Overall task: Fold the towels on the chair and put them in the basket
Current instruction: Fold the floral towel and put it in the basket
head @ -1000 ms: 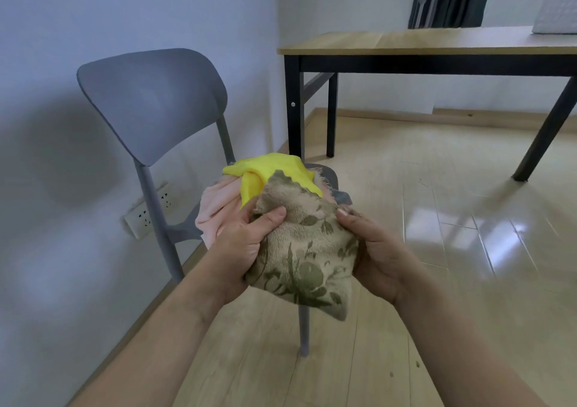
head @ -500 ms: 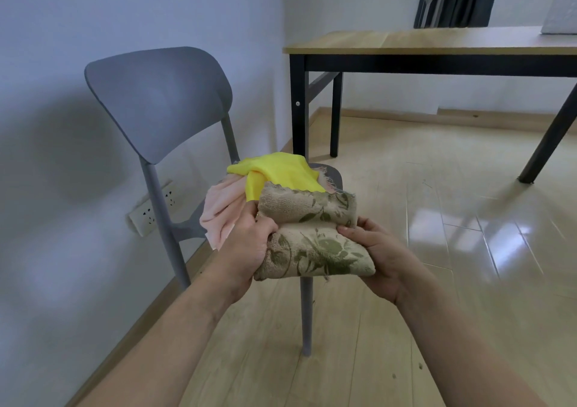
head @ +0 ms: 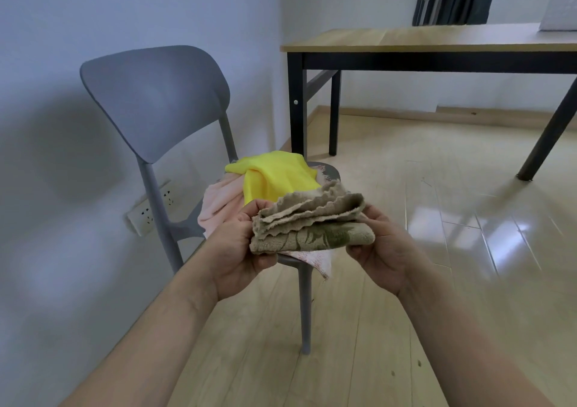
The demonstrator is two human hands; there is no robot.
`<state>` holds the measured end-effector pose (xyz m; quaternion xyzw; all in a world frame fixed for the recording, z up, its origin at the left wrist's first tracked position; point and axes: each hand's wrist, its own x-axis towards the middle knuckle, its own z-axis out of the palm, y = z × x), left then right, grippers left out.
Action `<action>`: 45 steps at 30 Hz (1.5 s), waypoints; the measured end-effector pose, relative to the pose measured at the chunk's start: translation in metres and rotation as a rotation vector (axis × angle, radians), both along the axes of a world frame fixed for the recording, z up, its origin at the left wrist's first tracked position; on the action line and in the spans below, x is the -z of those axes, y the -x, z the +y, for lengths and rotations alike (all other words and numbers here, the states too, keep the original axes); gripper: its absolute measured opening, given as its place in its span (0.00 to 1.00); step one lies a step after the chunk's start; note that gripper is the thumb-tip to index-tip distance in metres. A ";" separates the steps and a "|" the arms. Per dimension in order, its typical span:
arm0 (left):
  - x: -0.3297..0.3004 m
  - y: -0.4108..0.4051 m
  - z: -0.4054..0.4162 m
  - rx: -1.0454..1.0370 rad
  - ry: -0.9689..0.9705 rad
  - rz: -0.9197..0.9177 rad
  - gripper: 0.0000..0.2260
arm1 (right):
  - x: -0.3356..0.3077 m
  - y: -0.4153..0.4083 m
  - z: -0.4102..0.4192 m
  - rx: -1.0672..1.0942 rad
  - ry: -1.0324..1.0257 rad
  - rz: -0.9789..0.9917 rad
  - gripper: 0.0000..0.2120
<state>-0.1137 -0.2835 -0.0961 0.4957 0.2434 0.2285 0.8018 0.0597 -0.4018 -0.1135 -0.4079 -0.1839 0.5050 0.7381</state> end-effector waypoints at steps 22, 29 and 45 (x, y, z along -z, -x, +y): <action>0.002 -0.010 0.003 -0.238 0.211 0.013 0.13 | -0.014 0.010 -0.018 -0.267 0.103 -0.970 0.47; 0.003 -0.004 0.007 -0.179 0.287 0.143 0.12 | -0.006 0.008 -0.017 0.005 0.159 -1.302 0.17; 0.005 -0.007 -0.008 -0.199 -0.207 0.124 0.24 | -0.007 0.015 -0.008 0.091 0.080 -0.669 0.06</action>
